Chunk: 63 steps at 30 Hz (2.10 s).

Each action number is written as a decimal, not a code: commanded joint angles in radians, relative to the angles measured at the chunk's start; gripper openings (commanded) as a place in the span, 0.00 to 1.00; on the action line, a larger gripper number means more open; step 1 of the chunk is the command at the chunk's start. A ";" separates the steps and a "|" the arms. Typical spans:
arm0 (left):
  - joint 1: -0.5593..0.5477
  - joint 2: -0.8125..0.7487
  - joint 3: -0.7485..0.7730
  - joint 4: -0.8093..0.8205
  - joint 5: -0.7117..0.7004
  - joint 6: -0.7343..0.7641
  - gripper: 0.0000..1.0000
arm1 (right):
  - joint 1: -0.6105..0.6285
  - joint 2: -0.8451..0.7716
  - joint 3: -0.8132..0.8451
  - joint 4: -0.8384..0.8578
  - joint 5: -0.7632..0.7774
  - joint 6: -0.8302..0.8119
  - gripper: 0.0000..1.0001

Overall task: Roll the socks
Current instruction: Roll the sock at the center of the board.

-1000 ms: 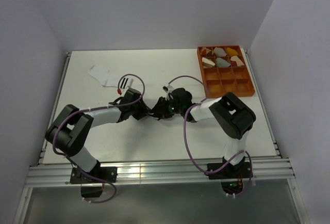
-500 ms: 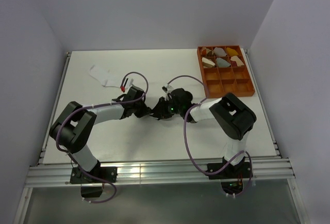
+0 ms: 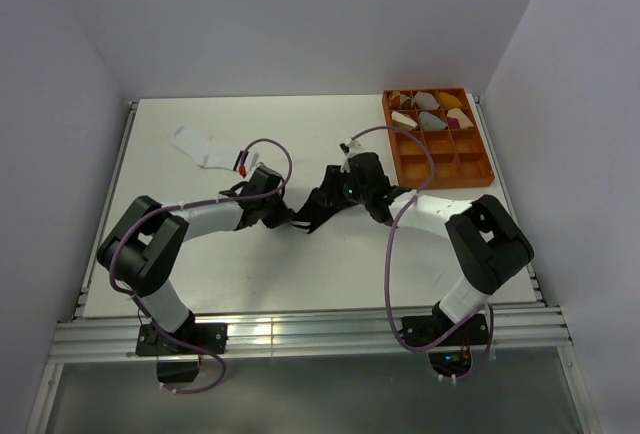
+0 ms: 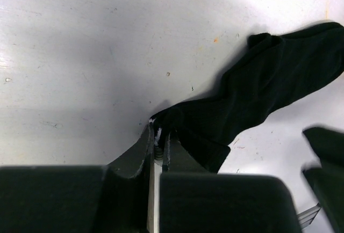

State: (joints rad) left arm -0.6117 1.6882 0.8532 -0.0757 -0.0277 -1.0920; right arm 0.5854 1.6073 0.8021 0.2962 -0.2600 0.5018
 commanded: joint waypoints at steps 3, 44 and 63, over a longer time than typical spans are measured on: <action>-0.017 0.025 -0.016 -0.139 -0.017 0.058 0.00 | -0.030 0.040 0.075 -0.192 0.189 0.014 0.50; -0.076 -0.009 0.046 -0.326 -0.089 0.350 0.00 | -0.065 0.436 0.474 -0.424 0.219 -0.095 0.51; -0.076 0.091 0.171 -0.406 -0.107 0.333 0.00 | 0.054 -0.148 -0.033 -0.037 0.218 -0.415 0.55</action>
State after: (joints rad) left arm -0.6823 1.7317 1.0229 -0.3519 -0.1032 -0.7895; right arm 0.5728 1.5543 0.8330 0.1261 -0.1062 0.2279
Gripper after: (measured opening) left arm 0.057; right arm 0.543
